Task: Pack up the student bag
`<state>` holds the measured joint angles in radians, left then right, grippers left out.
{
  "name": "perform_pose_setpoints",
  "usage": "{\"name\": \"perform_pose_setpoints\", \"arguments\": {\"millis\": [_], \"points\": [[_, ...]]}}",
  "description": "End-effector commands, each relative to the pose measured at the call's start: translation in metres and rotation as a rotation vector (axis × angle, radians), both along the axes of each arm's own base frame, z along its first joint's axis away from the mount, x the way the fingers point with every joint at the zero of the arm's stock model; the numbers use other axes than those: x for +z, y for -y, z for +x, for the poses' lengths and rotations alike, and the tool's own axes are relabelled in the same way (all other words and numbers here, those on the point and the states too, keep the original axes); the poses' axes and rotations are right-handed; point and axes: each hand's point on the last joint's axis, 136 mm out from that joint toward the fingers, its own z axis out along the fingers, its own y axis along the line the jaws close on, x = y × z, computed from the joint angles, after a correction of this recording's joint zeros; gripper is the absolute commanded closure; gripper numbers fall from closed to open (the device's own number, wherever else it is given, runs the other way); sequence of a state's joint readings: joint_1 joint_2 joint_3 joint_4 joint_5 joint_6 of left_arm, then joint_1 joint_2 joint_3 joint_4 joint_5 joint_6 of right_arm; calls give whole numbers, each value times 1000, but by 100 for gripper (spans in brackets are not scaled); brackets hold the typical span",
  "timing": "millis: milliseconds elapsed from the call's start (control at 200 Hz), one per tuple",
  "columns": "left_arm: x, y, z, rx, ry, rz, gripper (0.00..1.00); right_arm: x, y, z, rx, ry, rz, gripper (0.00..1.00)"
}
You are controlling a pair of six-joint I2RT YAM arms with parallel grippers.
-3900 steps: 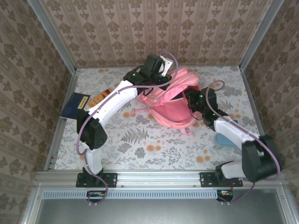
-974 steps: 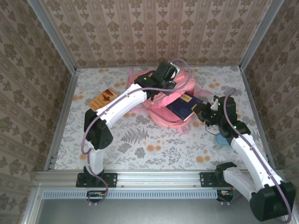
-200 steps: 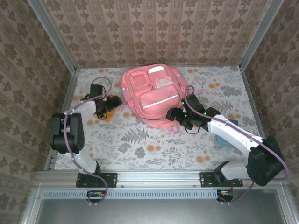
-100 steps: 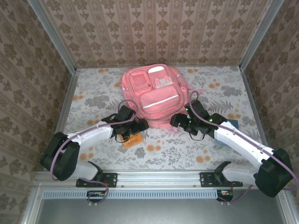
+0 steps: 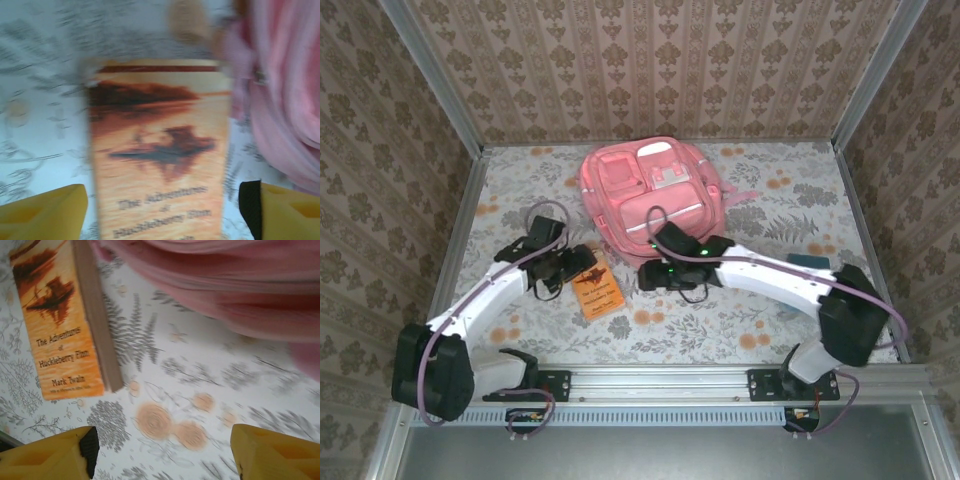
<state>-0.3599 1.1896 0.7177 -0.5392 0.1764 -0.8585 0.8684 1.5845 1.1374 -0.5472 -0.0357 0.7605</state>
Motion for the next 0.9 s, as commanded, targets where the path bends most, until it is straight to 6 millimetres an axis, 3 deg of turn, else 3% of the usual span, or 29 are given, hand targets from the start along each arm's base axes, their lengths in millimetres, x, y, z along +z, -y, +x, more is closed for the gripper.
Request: {"name": "perform_pose_setpoints", "arguments": {"millis": [0, 90, 310, 545, 765, 895], "points": [[-17, -9, -17, -7, -60, -31, 23, -9, -29, 9, 74, 17, -31, 32], [-27, -11, -20, 5, -77, -53, 28, -23, -51, 13, 129, -9, -58, 38], [-38, -16, -23, 26, -84, -68, 28, -63, -70, 14, 227, -83, -170, 47], [-44, -6, -14, 40, -81, -124, 34, -97, -62, 4, 260, -195, -272, 52], [-45, 0, -17, 21, -96, -137, 37, -103, -26, -20, 240, -237, -328, 53], [-46, 6, -24, -8, -115, -146, 38, -75, -31, -31, 261, -233, -228, 53]]}}
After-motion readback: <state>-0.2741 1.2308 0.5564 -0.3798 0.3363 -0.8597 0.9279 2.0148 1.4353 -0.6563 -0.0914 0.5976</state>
